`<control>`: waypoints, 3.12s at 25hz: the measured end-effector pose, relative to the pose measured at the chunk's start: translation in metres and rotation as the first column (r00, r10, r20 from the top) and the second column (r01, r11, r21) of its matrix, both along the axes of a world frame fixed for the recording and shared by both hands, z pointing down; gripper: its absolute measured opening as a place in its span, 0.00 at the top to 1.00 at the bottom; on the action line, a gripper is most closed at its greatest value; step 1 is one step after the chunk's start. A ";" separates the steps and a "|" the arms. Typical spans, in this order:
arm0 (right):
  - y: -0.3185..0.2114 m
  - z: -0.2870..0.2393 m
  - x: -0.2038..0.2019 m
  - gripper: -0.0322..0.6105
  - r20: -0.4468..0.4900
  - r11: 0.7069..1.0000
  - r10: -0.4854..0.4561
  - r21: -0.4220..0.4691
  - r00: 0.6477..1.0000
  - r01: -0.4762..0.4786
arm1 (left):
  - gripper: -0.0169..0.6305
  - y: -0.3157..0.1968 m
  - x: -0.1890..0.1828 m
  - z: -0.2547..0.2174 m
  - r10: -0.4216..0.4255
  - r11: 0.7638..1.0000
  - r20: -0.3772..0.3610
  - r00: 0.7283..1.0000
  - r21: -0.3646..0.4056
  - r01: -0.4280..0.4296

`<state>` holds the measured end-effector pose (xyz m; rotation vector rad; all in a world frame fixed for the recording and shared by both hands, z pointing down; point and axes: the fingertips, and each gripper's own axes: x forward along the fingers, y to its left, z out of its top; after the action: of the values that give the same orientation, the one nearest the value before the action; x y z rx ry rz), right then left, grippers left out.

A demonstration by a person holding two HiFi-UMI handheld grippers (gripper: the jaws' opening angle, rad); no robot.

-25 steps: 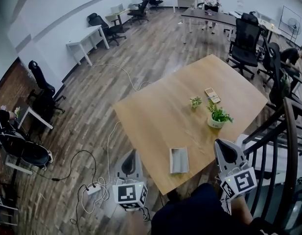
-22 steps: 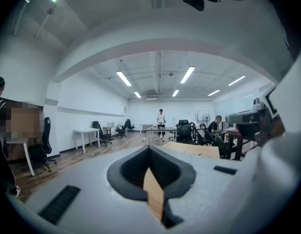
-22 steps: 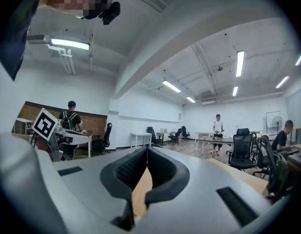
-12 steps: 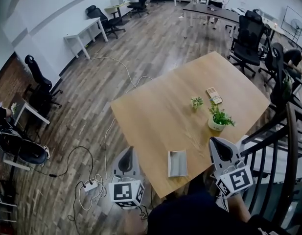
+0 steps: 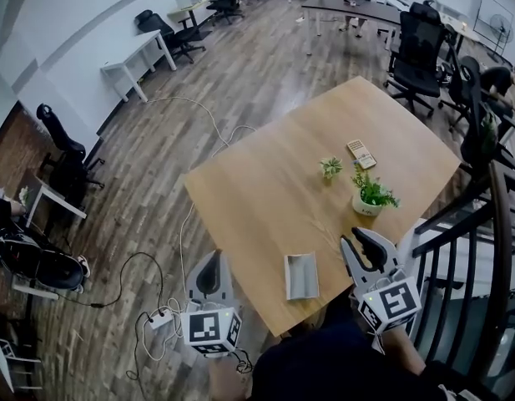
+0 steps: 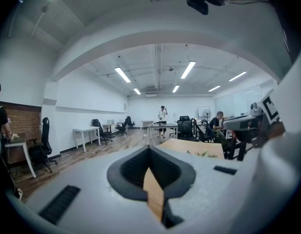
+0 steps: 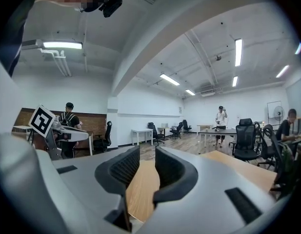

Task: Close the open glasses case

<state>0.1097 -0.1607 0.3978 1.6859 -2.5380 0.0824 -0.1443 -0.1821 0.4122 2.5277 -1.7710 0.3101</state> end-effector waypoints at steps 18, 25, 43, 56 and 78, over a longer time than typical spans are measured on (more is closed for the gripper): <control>-0.016 0.224 -0.008 0.82 0.135 0.841 0.134 -0.540 0.982 -0.041 | 0.97 0.024 -0.031 0.005 -0.034 0.999 0.001 0.999 -0.011 0.034; -0.005 0.320 -0.033 0.82 0.137 0.667 0.170 -0.745 0.976 -0.011 | 0.97 0.038 -0.057 0.001 -0.092 0.996 0.004 0.996 -0.010 0.092; 0.019 0.384 -0.042 0.86 0.051 0.521 0.164 -0.853 0.985 -0.043 | 0.97 0.048 -0.074 0.005 -0.122 0.992 0.001 0.993 -0.013 0.122; -0.004 0.378 -0.017 0.91 -0.174 0.573 0.048 -0.802 0.984 -0.170 | 0.97 0.046 -0.079 0.005 -0.126 0.992 -0.003 0.992 -0.006 0.126; 0.003 0.376 -0.053 0.83 -0.884 0.912 -0.370 -0.404 0.285 -0.071 | 0.97 0.048 -0.073 0.009 -0.105 0.994 0.003 0.994 -0.006 0.105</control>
<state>0.0564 -0.1575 0.7738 0.8193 -1.5288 -0.3527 -0.2177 -0.1345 0.4217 2.4193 -1.8926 0.3143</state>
